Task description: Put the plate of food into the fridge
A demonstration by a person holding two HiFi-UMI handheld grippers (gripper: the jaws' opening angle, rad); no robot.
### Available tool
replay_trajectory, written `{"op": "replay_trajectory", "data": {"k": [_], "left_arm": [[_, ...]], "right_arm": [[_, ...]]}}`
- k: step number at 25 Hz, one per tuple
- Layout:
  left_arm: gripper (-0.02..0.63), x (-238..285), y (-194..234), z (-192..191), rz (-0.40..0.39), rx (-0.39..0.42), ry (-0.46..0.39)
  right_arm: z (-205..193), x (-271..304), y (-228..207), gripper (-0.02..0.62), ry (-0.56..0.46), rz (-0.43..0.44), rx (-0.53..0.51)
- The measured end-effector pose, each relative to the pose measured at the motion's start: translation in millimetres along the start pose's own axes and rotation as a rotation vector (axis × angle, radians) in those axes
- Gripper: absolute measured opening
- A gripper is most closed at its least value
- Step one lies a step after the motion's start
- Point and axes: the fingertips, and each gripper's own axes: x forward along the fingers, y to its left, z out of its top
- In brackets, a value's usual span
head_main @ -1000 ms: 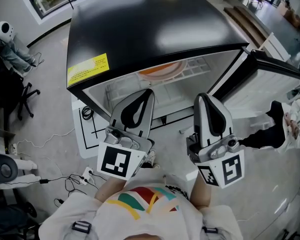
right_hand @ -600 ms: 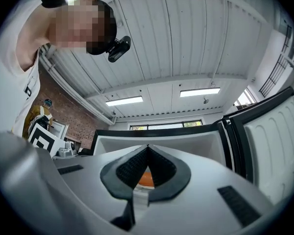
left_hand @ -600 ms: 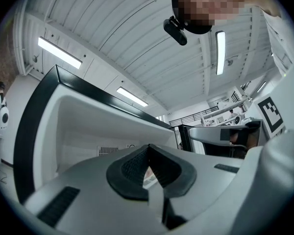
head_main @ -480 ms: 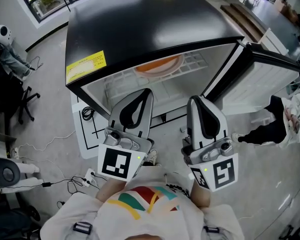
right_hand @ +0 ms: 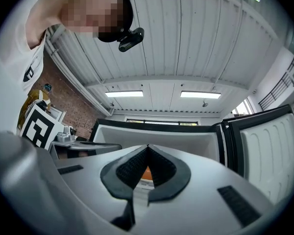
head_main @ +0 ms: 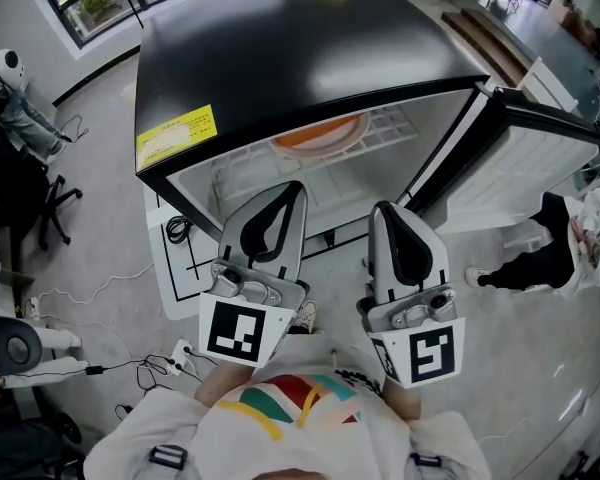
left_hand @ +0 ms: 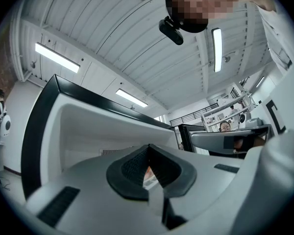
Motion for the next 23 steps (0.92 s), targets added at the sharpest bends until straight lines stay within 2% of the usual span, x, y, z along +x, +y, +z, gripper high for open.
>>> {"op": "replay_trajectory", "data": {"k": [23], "left_arm": [[0.006, 3.2, 3.6, 0.5, -0.012, -0.011, -0.009]], "right_arm": [[-6.6, 9.1, 10.8, 0.0, 0.026, 0.038, -0.027]]}}
